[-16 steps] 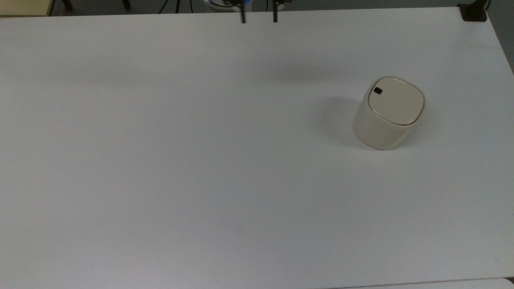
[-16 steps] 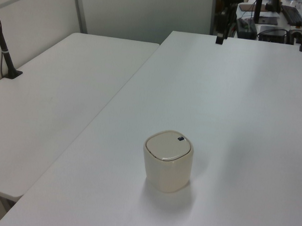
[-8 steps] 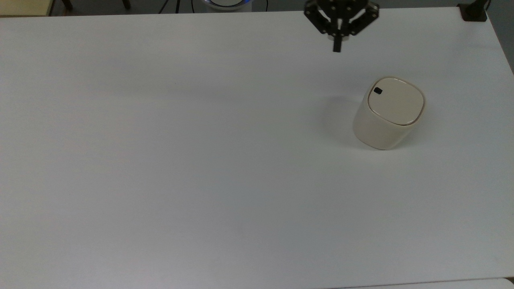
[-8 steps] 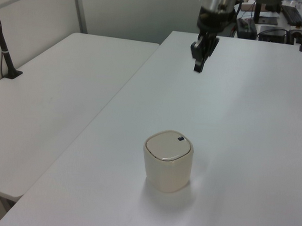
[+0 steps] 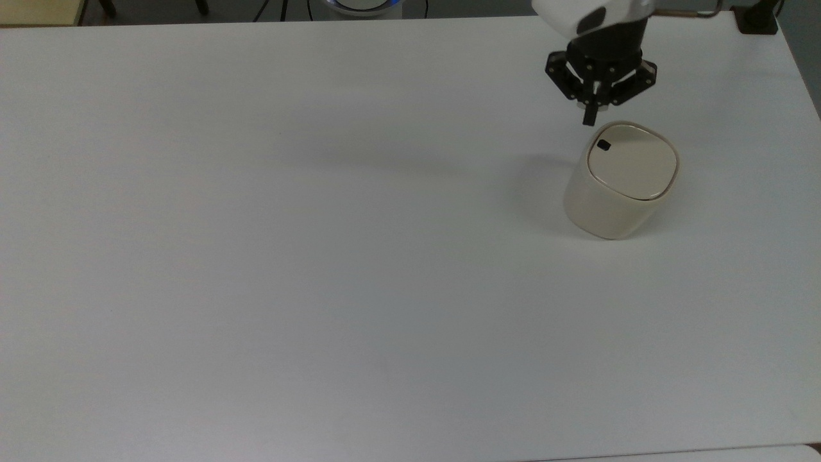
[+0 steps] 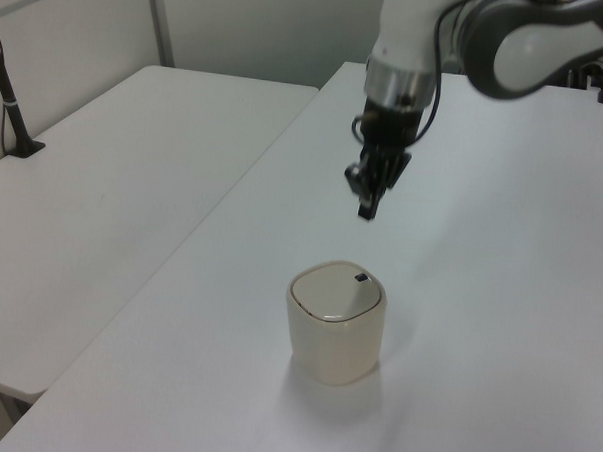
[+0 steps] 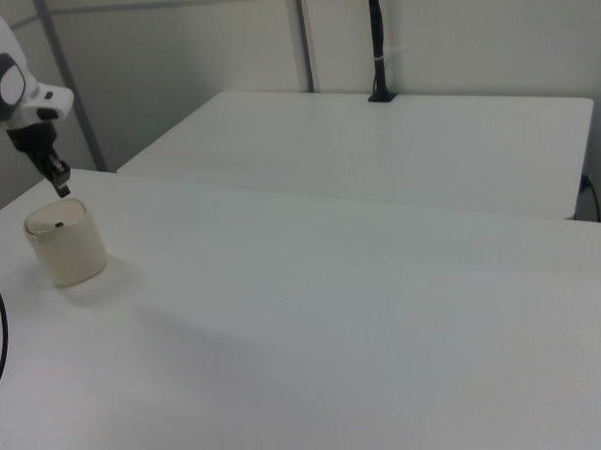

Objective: Open the trash bin
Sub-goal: 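Move the gripper over the cream trash bin toward the lid tab, then lower the gripper onto the lid tab and push it to flip open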

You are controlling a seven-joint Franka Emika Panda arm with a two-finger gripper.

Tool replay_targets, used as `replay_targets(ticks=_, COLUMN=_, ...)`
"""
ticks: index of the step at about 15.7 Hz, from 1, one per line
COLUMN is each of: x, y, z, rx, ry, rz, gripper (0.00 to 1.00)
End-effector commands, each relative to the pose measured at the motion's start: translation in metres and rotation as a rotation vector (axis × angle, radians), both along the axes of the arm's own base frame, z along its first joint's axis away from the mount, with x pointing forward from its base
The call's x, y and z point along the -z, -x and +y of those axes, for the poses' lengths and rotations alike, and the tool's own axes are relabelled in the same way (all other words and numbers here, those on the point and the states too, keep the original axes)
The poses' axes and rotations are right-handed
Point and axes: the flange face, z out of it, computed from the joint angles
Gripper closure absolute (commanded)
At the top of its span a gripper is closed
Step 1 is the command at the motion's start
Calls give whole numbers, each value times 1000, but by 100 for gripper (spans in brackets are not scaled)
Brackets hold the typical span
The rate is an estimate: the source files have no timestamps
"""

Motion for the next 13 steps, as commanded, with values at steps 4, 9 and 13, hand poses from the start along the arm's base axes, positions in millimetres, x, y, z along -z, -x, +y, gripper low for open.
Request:
replay_targets(ticks=4, x=33, y=4, z=42, rx=-6, ry=-9, rz=6, gripper=100)
replay_targets(ticks=9, x=55, y=3, z=55, rx=20, ry=10, rz=-14, gripper=100)
replay_targets(ticks=13, x=62, y=2, z=56, rx=18, ry=28, rz=-20, gripper=100)
